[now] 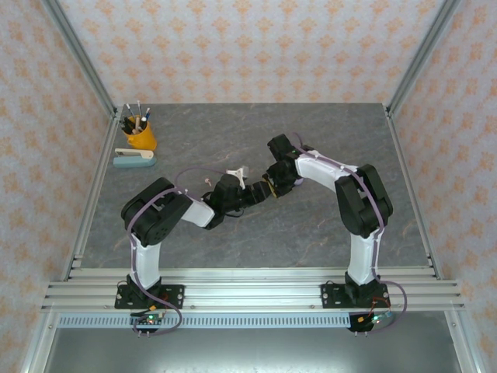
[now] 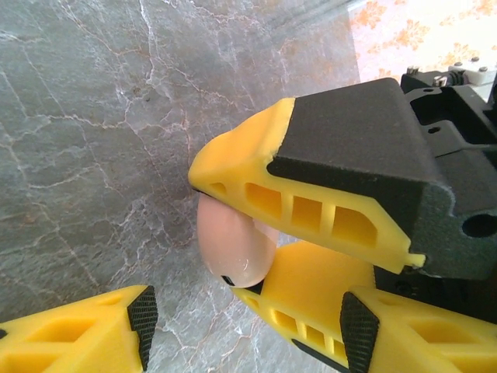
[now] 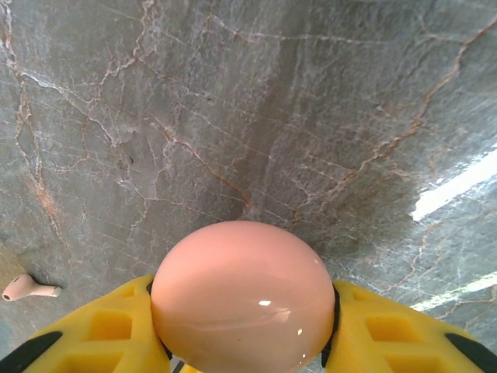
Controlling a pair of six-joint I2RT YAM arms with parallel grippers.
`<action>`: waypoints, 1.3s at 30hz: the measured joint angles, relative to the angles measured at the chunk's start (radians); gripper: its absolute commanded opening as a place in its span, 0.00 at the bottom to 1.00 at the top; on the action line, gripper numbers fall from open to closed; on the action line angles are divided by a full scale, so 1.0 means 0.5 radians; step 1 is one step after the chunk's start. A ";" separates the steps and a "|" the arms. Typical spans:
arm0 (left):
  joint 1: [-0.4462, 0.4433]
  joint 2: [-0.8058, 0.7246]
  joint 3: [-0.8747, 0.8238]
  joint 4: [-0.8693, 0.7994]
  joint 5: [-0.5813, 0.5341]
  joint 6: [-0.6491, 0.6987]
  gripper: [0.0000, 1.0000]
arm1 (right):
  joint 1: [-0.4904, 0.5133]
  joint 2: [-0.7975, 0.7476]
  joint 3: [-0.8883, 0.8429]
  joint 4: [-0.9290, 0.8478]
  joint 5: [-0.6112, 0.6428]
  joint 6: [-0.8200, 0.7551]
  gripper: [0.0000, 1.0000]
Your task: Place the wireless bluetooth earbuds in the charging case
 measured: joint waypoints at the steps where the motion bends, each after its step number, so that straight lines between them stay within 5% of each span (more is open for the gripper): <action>1: -0.002 0.008 0.001 0.010 -0.004 -0.009 0.65 | -0.003 -0.001 0.000 0.005 -0.005 0.005 0.39; 39: -0.024 0.169 0.133 0.124 -0.146 -0.172 0.50 | -0.028 -0.116 -0.078 0.117 -0.087 0.054 0.38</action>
